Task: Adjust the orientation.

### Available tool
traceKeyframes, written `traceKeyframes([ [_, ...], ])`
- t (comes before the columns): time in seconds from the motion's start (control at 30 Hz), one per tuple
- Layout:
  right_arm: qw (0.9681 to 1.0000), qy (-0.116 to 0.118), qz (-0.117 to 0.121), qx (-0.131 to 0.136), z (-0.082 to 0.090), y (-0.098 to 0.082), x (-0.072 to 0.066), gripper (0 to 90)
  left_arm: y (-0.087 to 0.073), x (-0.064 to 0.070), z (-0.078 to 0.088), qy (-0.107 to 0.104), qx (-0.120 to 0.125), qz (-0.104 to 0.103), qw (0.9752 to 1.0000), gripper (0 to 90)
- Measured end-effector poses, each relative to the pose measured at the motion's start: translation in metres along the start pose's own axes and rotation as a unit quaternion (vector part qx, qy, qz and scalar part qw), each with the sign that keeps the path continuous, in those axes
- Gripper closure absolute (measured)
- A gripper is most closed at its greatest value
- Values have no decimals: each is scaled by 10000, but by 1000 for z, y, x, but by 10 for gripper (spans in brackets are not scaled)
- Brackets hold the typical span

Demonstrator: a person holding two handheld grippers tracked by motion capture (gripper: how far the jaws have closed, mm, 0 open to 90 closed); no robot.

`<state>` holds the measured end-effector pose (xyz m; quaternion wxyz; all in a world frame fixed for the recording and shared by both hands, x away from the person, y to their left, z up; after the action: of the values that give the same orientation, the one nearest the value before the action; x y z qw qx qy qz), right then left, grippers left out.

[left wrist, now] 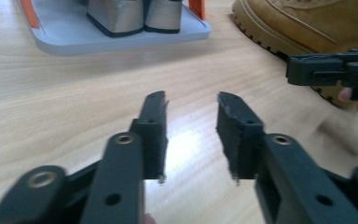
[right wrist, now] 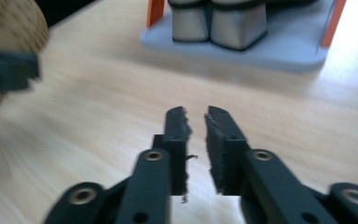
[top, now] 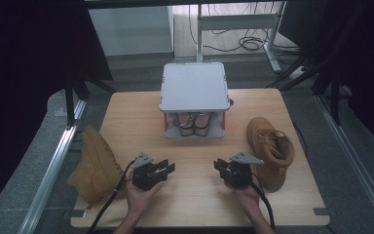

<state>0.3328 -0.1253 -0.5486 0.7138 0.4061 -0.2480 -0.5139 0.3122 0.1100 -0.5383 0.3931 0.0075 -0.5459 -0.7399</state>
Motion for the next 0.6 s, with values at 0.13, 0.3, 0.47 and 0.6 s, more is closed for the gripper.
traceKeyframes([
  [0.13, 9999, 11, 57, -85, 5, -10, 5, 626, 0, 9, 17, -12, 304, -252, 9992, 541],
  [0.3, 9995, 185, 254, -93, 12, -16, 2, 517, -5, 11, 27, 39, 164, -263, 9995, 471],
  [0.47, 9988, 242, 430, -6, 18, -19, -3, 472, -16, 8, 34, 66, -53, -299, 9995, 420],
  [0.6, 9986, 299, 439, 16, 22, -21, -4, 463, -16, 6, 49, 163, -8, -492, 9987, 399],
])
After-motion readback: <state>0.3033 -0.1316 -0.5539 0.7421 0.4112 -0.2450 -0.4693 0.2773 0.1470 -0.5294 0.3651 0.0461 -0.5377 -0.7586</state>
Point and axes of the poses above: each handheld gripper's, and its own axes: z roughly backward along the jaws, y roughly out of its top, x roughly to its right, the point moved 7 cm from there along -z, roughly forward along the jaws, and after that the axes turned 14 degrees about -y, right-handed, at the moved point
